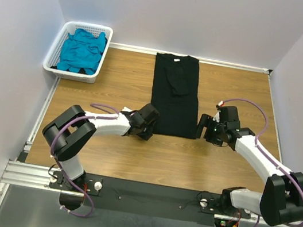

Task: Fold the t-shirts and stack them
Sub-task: Fold the tshirt

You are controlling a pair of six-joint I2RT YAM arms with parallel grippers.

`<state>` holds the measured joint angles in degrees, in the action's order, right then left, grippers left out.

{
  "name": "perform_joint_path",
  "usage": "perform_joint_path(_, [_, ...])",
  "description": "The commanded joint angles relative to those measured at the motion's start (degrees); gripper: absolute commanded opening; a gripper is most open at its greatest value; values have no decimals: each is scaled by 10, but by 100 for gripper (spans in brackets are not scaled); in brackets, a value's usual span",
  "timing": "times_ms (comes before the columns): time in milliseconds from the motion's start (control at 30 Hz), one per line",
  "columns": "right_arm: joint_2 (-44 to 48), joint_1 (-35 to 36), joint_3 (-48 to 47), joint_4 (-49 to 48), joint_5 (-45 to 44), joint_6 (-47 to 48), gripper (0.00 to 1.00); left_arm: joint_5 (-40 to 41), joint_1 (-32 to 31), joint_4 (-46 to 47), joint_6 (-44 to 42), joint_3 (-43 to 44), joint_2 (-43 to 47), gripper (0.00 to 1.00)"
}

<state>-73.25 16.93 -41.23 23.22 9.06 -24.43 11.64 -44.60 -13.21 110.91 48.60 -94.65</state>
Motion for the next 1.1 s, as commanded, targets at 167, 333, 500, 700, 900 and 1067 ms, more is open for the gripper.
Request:
perform_joint_path(167, [27, 4, 22, -15, 2, -18, 87, 49, 7, -11, 18, -12, -36, 54])
perform_joint_path(333, [25, 4, 26, -20, 6, -22, 87, 58, 8, -14, 45, -46, -15, 57])
perform_joint_path(500, [21, 4, 29, -27, 9, -26, 87, 68, 11, -22, 49, -47, -12, 57])
perform_joint_path(700, [28, 4, 35, -31, 6, -40, 87, 64, 14, -31, 32, -32, -33, 47])
perform_joint_path(900, [35, 5, 64, -62, -2, -119, 87, 66, 14, -30, 15, -32, -31, 12])
perform_joint_path(1067, [72, 4, 120, -147, -2, -272, 91, 63, 14, -42, -17, -21, -23, 0])
